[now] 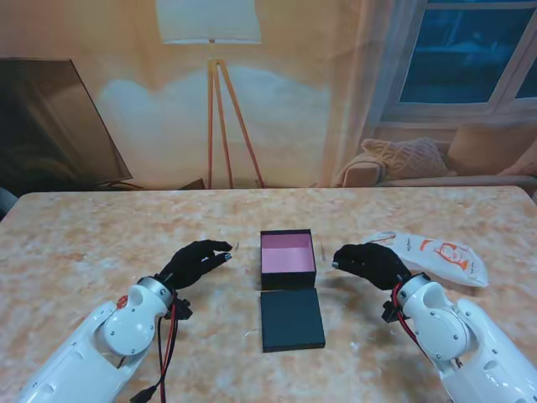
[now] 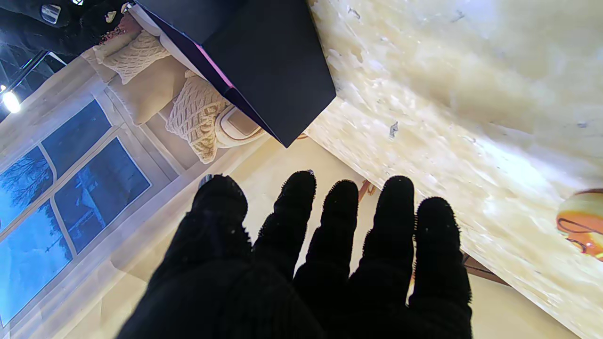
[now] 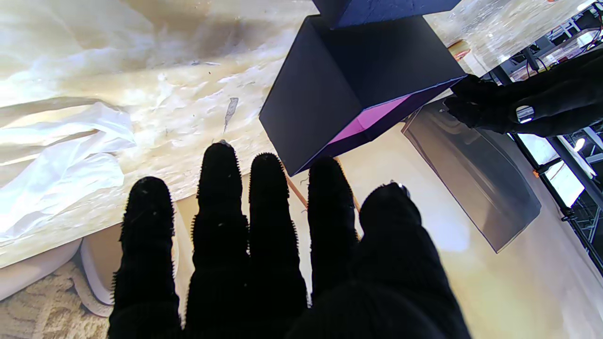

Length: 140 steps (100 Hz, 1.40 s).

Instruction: Pack mini donuts into a plastic bag, tie the opening and put the bag into the gift box

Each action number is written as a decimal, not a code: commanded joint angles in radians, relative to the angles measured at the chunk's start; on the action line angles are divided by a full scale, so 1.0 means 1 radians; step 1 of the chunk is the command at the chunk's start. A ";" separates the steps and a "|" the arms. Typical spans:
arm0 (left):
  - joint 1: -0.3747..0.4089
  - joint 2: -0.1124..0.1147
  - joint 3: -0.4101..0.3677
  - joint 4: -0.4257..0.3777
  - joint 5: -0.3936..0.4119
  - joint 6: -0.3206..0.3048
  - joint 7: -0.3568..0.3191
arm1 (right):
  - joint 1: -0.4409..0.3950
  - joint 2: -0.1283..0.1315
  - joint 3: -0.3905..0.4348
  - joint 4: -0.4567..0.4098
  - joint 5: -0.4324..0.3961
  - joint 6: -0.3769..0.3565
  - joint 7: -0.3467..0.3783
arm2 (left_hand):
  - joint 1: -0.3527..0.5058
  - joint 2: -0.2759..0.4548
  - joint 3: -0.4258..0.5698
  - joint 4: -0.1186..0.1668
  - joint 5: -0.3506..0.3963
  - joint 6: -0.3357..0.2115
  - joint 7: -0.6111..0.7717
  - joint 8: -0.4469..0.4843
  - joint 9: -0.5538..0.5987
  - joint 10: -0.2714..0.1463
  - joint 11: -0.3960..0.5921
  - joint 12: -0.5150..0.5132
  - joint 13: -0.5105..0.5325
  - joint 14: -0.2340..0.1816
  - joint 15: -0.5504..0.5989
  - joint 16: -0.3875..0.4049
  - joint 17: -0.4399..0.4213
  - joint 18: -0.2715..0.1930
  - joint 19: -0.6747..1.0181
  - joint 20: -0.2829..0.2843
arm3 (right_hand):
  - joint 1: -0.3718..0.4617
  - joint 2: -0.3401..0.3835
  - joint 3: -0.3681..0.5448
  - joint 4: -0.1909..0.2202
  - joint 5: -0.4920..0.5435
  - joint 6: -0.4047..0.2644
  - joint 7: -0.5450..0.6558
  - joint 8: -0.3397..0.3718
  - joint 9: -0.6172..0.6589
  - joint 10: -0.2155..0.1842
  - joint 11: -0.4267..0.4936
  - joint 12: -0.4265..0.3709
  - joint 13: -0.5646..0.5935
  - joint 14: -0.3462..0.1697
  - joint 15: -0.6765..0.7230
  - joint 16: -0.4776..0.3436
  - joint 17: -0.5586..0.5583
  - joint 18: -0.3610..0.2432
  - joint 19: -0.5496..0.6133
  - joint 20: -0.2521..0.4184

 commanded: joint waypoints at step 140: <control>0.008 -0.004 -0.014 -0.006 0.001 0.004 -0.007 | 0.110 0.034 0.047 0.122 -0.272 -0.077 0.010 | 0.019 0.007 -0.005 0.001 0.006 -0.022 0.017 0.013 -0.003 -0.018 -0.003 0.007 -0.020 -0.002 0.015 0.020 -0.018 -0.013 0.008 -0.005 | -0.250 -0.246 0.540 0.005 -0.126 -0.038 -0.186 0.102 -0.153 -0.075 -0.060 -0.044 -0.145 -0.030 -0.129 -0.047 -0.094 -0.042 -0.076 -0.033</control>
